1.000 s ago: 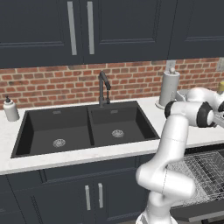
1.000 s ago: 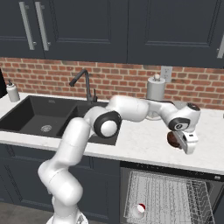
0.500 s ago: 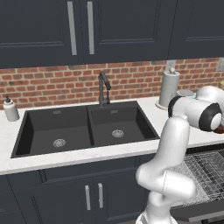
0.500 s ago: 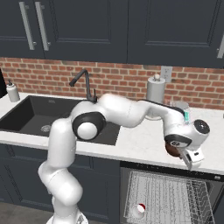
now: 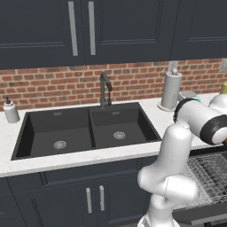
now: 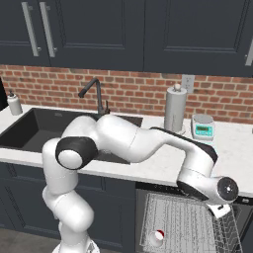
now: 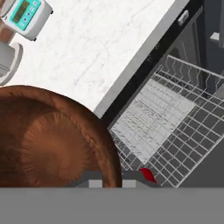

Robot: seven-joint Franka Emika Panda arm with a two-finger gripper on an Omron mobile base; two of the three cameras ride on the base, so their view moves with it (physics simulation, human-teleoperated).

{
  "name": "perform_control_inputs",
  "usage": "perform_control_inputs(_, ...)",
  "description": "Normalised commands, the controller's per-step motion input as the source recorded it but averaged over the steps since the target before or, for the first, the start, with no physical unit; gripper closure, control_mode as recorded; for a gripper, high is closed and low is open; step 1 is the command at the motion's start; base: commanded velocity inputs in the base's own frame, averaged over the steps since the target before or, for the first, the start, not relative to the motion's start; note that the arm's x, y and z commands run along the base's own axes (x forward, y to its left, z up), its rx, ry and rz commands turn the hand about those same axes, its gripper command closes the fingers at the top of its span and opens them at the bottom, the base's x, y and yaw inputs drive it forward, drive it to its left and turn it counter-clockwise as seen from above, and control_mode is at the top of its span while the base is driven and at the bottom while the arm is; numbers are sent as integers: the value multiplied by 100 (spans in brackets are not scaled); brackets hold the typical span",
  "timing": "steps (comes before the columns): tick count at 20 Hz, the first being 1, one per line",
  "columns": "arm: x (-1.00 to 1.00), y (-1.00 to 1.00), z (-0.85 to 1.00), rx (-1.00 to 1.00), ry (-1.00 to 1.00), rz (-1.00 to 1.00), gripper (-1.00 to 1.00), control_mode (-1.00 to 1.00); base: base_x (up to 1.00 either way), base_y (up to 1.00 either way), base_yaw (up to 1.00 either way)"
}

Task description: Pick up the cup and bowl from the counter, place them in the dishwasher, and close the dishwasher door.

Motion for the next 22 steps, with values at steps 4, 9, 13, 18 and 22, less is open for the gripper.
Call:
perform_control_inputs(4,-100,1,0,0,-26,17,100,-100,0,0,0)
perform_control_inputs(9,-91,3,0,0,-23,18,100,-100,0,0,0)
perform_control_inputs(13,-41,9,6,-1,-3,17,100,-100,0,0,0)
perform_control_inputs(18,17,8,0,-10,41,5,100,-100,0,0,0)
perform_control_inputs(22,34,11,2,-9,61,0,100,-100,0,0,0)
